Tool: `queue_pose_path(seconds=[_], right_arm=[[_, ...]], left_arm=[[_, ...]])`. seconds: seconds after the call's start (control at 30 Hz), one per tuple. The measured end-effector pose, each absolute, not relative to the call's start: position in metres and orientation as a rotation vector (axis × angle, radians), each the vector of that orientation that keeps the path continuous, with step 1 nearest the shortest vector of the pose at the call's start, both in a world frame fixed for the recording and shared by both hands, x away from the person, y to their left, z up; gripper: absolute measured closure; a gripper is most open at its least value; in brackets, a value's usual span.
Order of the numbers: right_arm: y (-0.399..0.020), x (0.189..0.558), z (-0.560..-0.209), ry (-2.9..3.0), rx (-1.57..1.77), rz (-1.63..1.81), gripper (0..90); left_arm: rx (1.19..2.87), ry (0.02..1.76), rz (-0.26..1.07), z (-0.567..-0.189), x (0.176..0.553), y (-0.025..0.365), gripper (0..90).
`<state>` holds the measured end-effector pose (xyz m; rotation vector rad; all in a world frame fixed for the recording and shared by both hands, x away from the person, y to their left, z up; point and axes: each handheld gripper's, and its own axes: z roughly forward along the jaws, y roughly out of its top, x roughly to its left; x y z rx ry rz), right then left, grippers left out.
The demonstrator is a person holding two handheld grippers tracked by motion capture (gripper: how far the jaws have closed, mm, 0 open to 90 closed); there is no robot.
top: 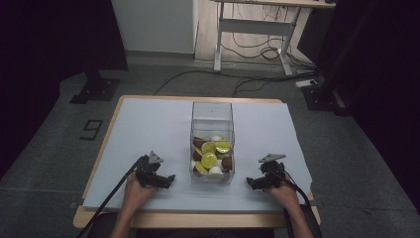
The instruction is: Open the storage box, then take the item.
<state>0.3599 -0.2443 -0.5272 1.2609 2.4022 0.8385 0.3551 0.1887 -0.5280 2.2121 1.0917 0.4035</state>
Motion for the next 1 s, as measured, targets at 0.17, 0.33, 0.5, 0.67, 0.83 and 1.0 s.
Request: queue_pose_path(seconds=[0.17, 0.33, 0.5, 0.67, 0.83, 1.0], right_arm=[[-0.244, 0.361, -0.526, 2.412, 1.256, 0.832, 0.0], [-0.244, 0.361, -0.525, 2.428, 1.247, 0.820, 0.6], [-0.244, 0.360, -0.523, 2.438, 1.238, 0.809, 1.8], [-0.244, 0.359, -0.512, 2.420, 1.184, 0.829, 3.5], [-0.241, 0.355, -0.504, 2.416, 1.133, 0.862, 4.2], [-0.238, 0.350, -0.492, 2.382, 1.077, 0.936, 7.5]], left_arm=[[2.212, 1.092, 0.403, -0.528, 0.355, 0.189, 0.0], [2.211, 1.092, 0.402, -0.528, 0.355, 0.189, 0.0], [2.211, 1.093, 0.402, -0.528, 0.355, 0.189, 0.0], [2.211, 1.093, 0.402, -0.528, 0.355, 0.189, 0.0], [2.211, 1.093, 0.400, -0.528, 0.355, 0.189, 0.0], [2.211, 1.093, 0.400, -0.528, 0.355, 0.189, 0.0]])
